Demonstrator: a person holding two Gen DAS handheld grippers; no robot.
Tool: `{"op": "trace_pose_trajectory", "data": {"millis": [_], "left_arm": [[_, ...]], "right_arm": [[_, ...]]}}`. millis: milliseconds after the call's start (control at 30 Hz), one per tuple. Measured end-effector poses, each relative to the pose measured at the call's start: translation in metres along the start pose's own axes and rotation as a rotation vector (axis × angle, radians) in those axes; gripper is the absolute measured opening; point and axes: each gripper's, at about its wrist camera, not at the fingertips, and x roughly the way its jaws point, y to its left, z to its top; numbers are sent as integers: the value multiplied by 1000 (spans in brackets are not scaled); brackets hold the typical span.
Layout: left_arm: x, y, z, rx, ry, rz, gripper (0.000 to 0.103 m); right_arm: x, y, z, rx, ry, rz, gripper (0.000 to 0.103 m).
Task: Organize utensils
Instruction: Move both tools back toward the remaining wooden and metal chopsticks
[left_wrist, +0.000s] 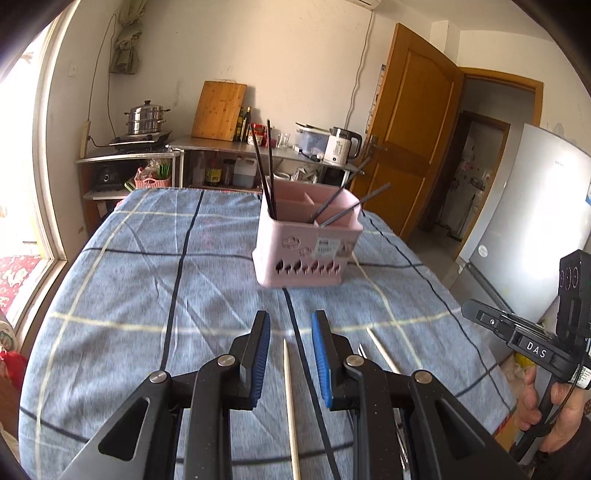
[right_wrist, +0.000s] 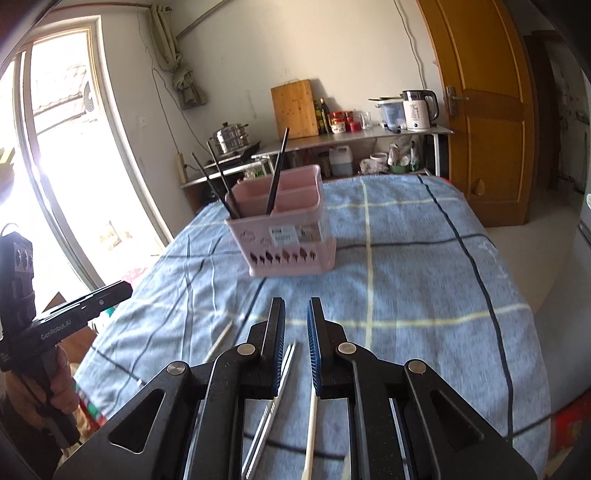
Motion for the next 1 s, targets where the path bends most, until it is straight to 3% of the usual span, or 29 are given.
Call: {"op": "trace_pose_trajectory", "data": {"millis": [200,433,1000], "left_arm": [[-3,-5,-27,18,38,4,23],[9,-5,-35,23,82,1,23],[84,1,-38,50,245,18,23]], "right_arm": [[2,-1,-22,-2,44,-10,12],[13,-1,-33,-7,89,-16,12],[62,-4,-35,-40,202,-36,12]]}}
